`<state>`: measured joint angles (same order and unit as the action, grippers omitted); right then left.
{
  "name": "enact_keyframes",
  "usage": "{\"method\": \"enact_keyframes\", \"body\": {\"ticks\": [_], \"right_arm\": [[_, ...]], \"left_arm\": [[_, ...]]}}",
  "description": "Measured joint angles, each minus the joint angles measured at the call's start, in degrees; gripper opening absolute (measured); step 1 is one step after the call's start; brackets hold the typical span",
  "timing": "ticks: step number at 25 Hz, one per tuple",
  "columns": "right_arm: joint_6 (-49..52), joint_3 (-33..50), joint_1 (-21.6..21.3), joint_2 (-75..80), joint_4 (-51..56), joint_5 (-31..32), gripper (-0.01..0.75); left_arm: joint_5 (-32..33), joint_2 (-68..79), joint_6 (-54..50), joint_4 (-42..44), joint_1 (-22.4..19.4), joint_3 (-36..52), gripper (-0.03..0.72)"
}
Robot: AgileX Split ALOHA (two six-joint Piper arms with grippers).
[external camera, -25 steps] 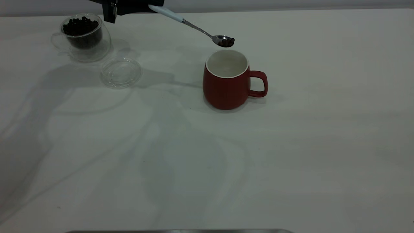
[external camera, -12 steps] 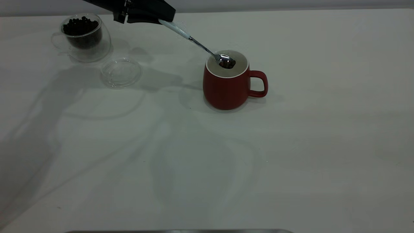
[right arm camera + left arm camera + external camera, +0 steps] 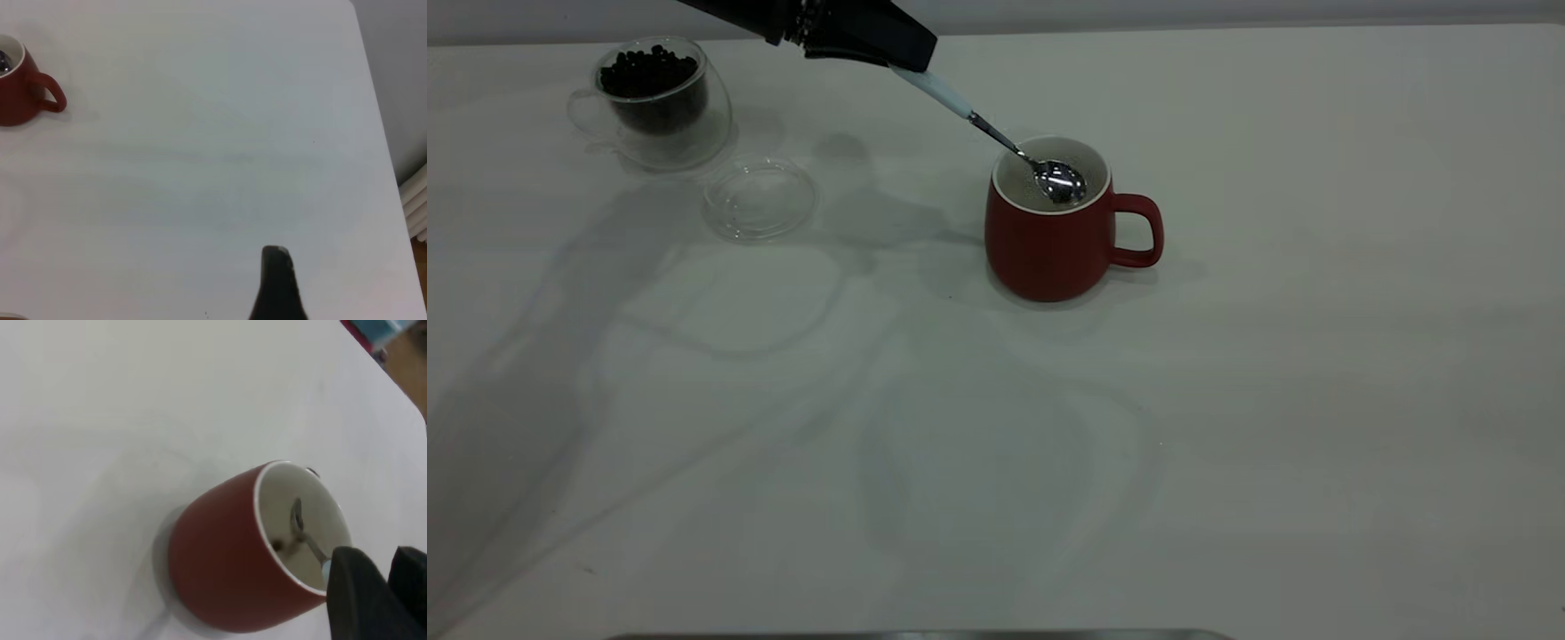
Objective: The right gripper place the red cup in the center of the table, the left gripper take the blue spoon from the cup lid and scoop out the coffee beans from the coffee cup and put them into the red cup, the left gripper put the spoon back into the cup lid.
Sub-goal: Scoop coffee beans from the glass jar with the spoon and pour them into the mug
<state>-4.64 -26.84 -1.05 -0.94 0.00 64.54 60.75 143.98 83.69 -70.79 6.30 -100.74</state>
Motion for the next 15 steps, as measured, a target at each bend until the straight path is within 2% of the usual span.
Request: {"method": "enact_keyframes", "body": {"ticks": [9, 15], "right_arm": [[0.0, 0.0, 0.0, 0.0, 0.0, 0.0, 0.590], [0.0, 0.0, 0.0, 0.0, 0.0, 0.0, 0.590]], "left_arm": [[1.1, 0.0, 2.5, -3.4, 0.1, 0.0, 0.119], [1.6, 0.0, -6.2, -4.3, -1.2, 0.0, 0.119]]}}
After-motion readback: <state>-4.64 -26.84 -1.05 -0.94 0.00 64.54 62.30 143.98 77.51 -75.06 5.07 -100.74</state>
